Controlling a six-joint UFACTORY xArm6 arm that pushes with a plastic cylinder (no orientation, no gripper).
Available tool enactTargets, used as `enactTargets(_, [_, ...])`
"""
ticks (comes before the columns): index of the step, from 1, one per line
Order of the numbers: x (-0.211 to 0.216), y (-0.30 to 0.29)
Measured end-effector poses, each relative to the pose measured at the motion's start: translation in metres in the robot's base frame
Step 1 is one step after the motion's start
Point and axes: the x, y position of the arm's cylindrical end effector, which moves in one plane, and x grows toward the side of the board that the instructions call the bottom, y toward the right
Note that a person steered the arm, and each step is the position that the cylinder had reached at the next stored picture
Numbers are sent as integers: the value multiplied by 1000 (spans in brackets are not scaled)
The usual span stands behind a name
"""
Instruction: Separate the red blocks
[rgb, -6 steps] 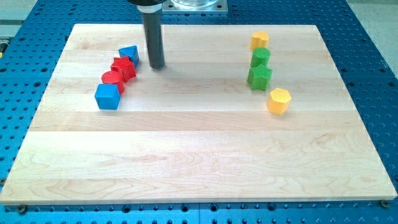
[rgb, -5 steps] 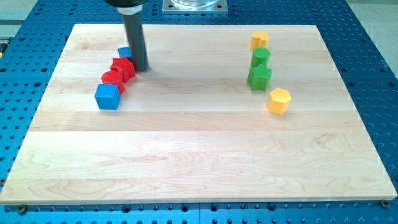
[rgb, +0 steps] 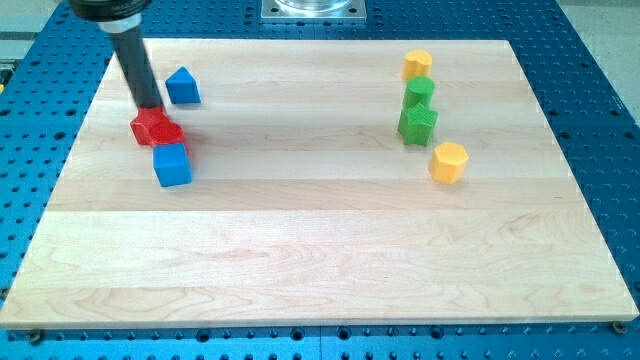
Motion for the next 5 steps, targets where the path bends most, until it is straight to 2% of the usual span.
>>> enactTargets(1, [-2, 19])
enactTargets(2, [-31, 50])
enactTargets(3, [-9, 91])
enactTargets(5, [42, 40])
